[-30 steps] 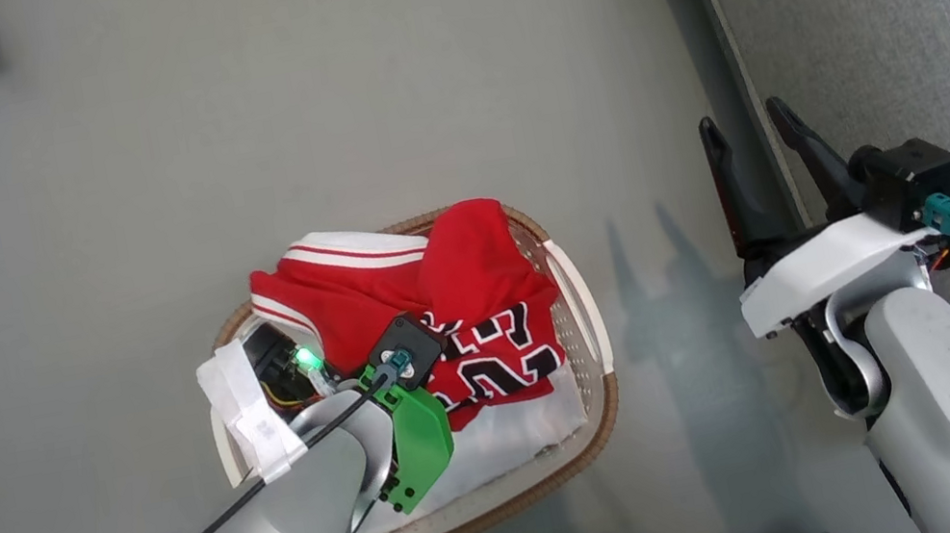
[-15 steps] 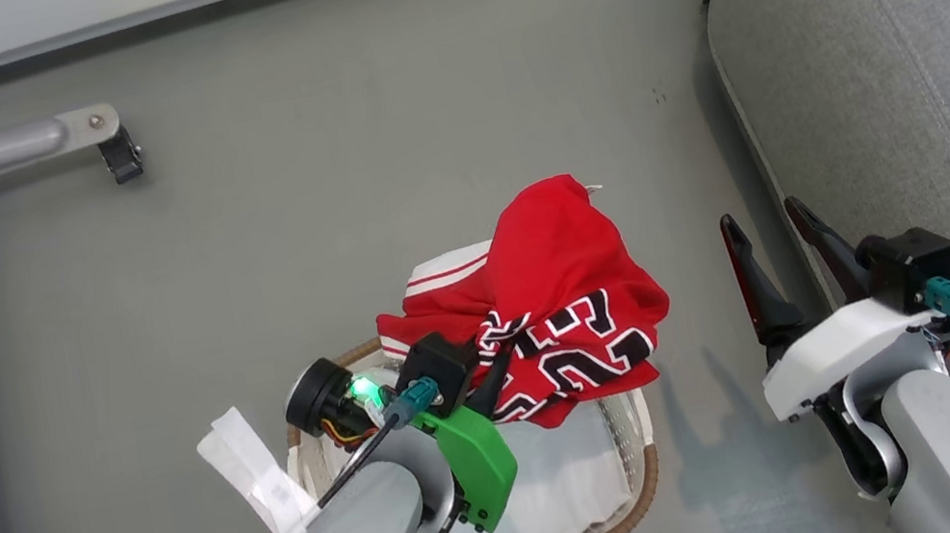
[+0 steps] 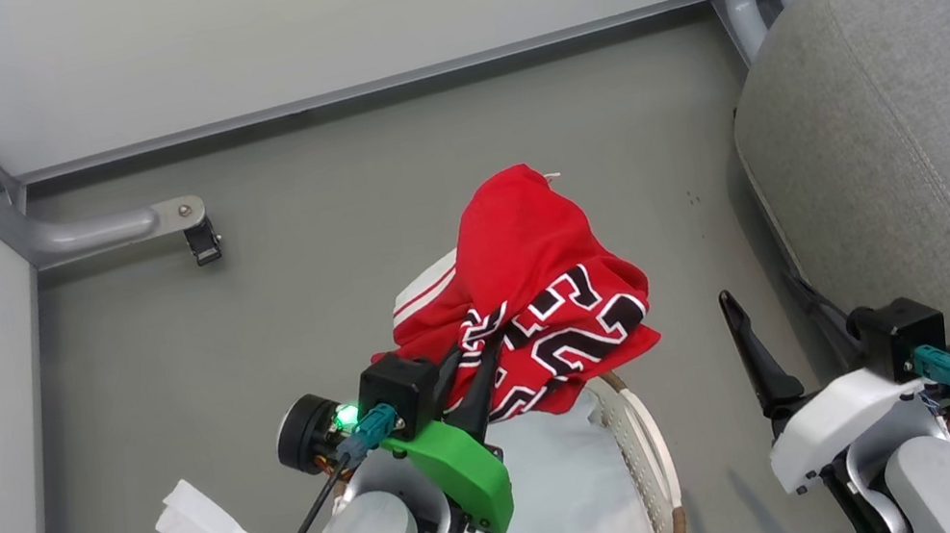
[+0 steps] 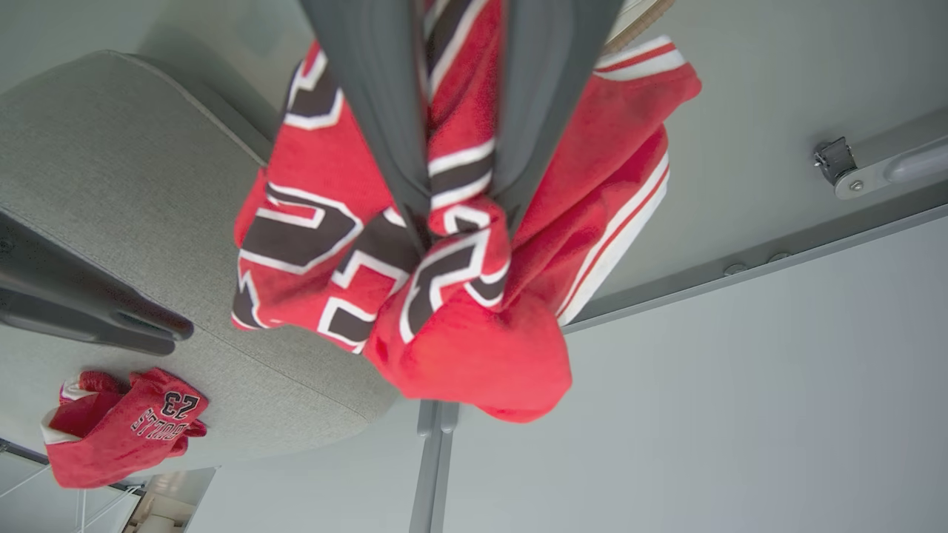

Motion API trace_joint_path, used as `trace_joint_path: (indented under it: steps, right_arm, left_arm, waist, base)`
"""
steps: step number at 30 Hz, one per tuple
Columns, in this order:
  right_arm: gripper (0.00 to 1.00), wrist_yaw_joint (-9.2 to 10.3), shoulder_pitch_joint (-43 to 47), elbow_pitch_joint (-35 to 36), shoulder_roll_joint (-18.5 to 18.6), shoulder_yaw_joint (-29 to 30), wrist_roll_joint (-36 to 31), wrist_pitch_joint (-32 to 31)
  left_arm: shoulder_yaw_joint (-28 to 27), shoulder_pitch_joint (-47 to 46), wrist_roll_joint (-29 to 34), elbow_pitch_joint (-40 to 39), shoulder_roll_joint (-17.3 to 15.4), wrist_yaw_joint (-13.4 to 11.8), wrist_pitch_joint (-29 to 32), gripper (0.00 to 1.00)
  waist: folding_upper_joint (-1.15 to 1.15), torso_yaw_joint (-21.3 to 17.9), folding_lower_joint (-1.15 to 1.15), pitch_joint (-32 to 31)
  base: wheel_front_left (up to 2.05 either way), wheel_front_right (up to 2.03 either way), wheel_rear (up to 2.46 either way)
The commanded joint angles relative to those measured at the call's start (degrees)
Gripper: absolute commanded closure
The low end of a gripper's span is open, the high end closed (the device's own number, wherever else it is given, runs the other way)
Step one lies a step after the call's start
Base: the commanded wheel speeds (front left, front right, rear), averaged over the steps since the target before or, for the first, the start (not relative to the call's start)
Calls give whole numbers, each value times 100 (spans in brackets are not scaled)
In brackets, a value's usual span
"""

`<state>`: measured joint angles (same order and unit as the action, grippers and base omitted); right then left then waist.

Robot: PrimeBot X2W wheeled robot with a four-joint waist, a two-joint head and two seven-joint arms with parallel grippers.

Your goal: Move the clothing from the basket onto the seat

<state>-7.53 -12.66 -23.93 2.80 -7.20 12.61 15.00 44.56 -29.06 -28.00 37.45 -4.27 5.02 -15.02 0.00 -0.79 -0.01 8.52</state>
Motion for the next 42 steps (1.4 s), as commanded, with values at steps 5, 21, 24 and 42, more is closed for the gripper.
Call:
trace_joint_path:
  steps: [5,21,24,42]
  right_arm:
    - [0,8,249,-9,24,-53,64,27]
    - [0,8,421,1,23,-166,150,27]
    - [0,8,410,-10,23,-165,159,27]
    - [0,8,1,704,25,-826,771,27]
  left_arm:
    - [-480,277,173,-512,50,65,-20,100]
    - [-1299,717,-222,-1862,133,207,-13,100]
    - [-1274,723,-225,-1901,133,208,-13,100]
    - [-1275,645,-210,-1857,134,187,-14,100]
  waist:
    - [0,118,1,-424]
    - [0,113,1,-535]
    - [0,106,1,-524]
    - [0,74,1,-403]
  base:
    - [0,0,0]
    - [0,0,0]
    - [0,0,0]
    - [0,0,0]
